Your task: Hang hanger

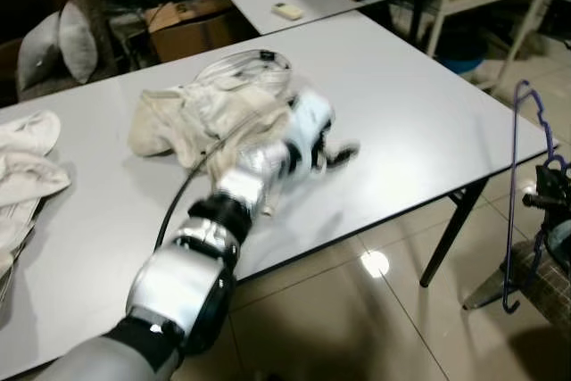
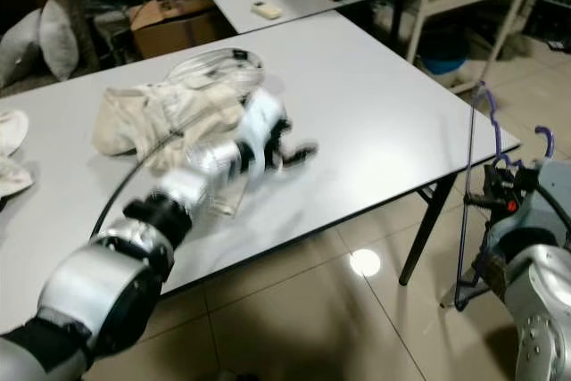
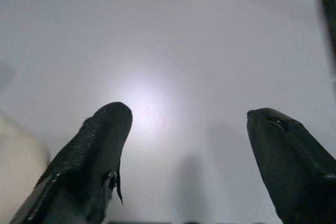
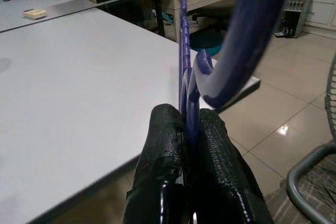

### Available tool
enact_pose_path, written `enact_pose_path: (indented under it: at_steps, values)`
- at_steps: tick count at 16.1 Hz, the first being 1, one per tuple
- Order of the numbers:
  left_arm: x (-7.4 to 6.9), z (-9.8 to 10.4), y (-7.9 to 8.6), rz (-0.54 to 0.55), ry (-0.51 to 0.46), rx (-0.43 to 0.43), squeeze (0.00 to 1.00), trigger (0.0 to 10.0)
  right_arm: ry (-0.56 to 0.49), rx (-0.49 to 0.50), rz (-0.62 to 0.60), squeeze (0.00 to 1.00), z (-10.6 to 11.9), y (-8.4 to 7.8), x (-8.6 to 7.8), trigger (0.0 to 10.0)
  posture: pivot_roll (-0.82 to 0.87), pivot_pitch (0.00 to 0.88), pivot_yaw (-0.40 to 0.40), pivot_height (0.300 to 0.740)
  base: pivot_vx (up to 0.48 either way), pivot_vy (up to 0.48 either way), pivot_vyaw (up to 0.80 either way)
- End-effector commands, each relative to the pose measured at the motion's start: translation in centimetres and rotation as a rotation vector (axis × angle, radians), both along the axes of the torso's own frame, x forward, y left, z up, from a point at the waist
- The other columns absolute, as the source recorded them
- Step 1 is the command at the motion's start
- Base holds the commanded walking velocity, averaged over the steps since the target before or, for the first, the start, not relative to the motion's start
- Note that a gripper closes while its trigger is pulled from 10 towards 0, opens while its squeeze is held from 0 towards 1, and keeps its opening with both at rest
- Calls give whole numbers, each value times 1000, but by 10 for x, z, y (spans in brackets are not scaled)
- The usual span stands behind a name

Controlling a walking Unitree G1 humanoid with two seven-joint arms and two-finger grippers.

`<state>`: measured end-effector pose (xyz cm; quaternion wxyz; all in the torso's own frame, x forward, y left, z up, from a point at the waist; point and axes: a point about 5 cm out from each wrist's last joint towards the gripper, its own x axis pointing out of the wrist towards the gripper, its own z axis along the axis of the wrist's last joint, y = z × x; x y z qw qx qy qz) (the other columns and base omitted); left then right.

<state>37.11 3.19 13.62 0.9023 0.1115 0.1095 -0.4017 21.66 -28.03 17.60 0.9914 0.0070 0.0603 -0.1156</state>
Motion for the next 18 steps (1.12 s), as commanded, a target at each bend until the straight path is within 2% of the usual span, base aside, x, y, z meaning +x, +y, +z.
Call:
enact_pose_path:
  at_steps: [1, 3, 5, 6, 7, 8, 9, 10, 11, 12, 14, 15, 16, 17, 18]
  values:
    - [-1, -23, 24, 84, 20, 129, 0, 10000, -8, -37, 154, 0, 5, 26, 1, 10000, -116, 0, 166, 740, 0, 0, 0]
    - [-5, -40, 47, 145, 33, 210, 0, 10000, 7, -67, 308, 0, 5, 46, 0, 10000, -108, 0, 155, 740, 0, 0, 0]
    - [-11, -56, 72, 206, 90, 213, 0, 10000, 30, -90, 412, 0, 3, 57, 2, 10000, -92, 0, 133, 740, 0, 0, 0]
    - [-12, -59, 76, 216, 102, 215, 0, 10000, 33, -90, 426, 0, 2, 58, 2, 10000, -90, 0, 130, 740, 0, 0, 0]
    - [-18, -69, 90, 261, 174, 157, 0, 10000, 37, -95, 455, 0, 3, 60, 4, 10000, -79, 0, 113, 740, 0, 0, 0]
    - [-26, -78, 105, 305, 236, 106, 0, 10000, 39, -97, 482, 0, 4, 63, 7, 10000, -68, 0, 94, 740, 0, 0, 0]
    - [-35, -88, 126, 344, 278, 97, 0, 10000, 44, -98, 506, 0, 4, 65, 9, 10000, -60, 0, 84, 740, 0, 0, 0]
    - [-44, -95, 146, 379, 305, 103, 0, 10000, 52, -101, 527, 0, 2, 67, 10, 10000, -52, 0, 75, 740, 0, 0, 0]
    - [-49, -98, 156, 392, 310, 120, 0, 10000, 56, -100, 538, 0, 2, 68, 11, 10000, -43, 0, 64, 740, 0, 0, 0]
    - [-59, -102, 181, 437, 325, 151, 0, 10000, 61, -96, 564, 0, 0, 71, 13, 10000, -29, 0, 52, 740, 0, 0, 0]
    - [-74, -103, 219, 523, 339, 195, 0, 10000, 63, -90, 594, 0, -1, 76, 16, 10000, -22, 0, 48, 740, 0, 0, 0]
    - [-86, -97, 245, 549, 343, 226, 0, 10000, 65, -87, 602, 0, -2, 77, 17, 10000, -16, 0, 45, 740, 0, 0, 0]
    - [-89, -94, 252, 549, 343, 239, 0, 10000, 66, -87, 603, 0, -2, 77, 17, 10000, -16, 0, 45, 740, 0, 0, 0]
    - [-94, -85, 268, 553, 327, 280, 0, 10000, 68, -87, 605, 0, -3, 77, 17, 10000, -15, 0, 45, 740, 0, 0, 0]
    - [-95, -67, 290, 580, 270, 331, 0, 10000, 69, -86, 606, 0, -3, 77, 16, 10000, -12, 0, 44, 740, 0, 0, 0]
